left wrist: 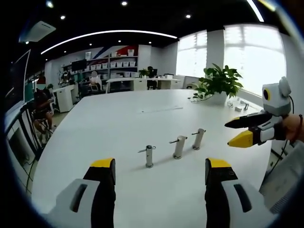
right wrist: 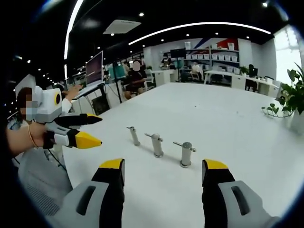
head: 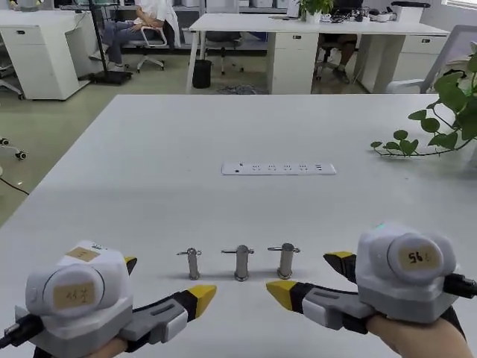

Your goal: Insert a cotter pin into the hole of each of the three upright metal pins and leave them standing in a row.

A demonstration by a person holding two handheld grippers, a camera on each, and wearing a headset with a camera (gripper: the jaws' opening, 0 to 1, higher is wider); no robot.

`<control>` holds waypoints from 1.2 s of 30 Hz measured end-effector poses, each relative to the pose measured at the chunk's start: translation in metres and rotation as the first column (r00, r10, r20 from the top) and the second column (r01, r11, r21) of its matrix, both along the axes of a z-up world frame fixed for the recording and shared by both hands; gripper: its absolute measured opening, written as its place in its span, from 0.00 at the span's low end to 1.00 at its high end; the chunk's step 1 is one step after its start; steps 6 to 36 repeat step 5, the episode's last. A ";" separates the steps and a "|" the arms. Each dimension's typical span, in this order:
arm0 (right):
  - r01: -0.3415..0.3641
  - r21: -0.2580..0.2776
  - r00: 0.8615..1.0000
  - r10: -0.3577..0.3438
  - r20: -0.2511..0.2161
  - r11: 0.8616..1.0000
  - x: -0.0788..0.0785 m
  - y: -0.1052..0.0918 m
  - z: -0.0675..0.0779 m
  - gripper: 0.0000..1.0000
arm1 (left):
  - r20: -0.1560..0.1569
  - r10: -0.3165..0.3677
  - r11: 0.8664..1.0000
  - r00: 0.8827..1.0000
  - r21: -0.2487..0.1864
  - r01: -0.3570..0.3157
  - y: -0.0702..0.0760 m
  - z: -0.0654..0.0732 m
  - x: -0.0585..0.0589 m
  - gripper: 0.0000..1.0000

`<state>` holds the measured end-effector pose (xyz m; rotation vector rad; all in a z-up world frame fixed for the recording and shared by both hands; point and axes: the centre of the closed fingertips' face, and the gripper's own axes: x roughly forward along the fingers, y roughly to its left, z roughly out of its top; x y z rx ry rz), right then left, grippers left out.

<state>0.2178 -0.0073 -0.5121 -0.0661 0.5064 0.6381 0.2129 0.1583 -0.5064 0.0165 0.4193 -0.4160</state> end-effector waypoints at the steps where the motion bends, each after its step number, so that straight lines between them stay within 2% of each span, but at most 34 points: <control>1: 0.001 0.000 1.000 -0.001 -0.004 1.000 -0.001 0.000 -0.001 0.63 | -0.001 0.000 1.000 1.000 -0.001 0.000 0.000 0.000 0.000 0.76; 36: 0.004 -0.009 1.000 -0.004 -0.011 1.000 -0.003 -0.002 -0.004 0.63 | -0.002 -0.005 1.000 1.000 0.000 0.005 -0.001 -0.001 0.000 0.76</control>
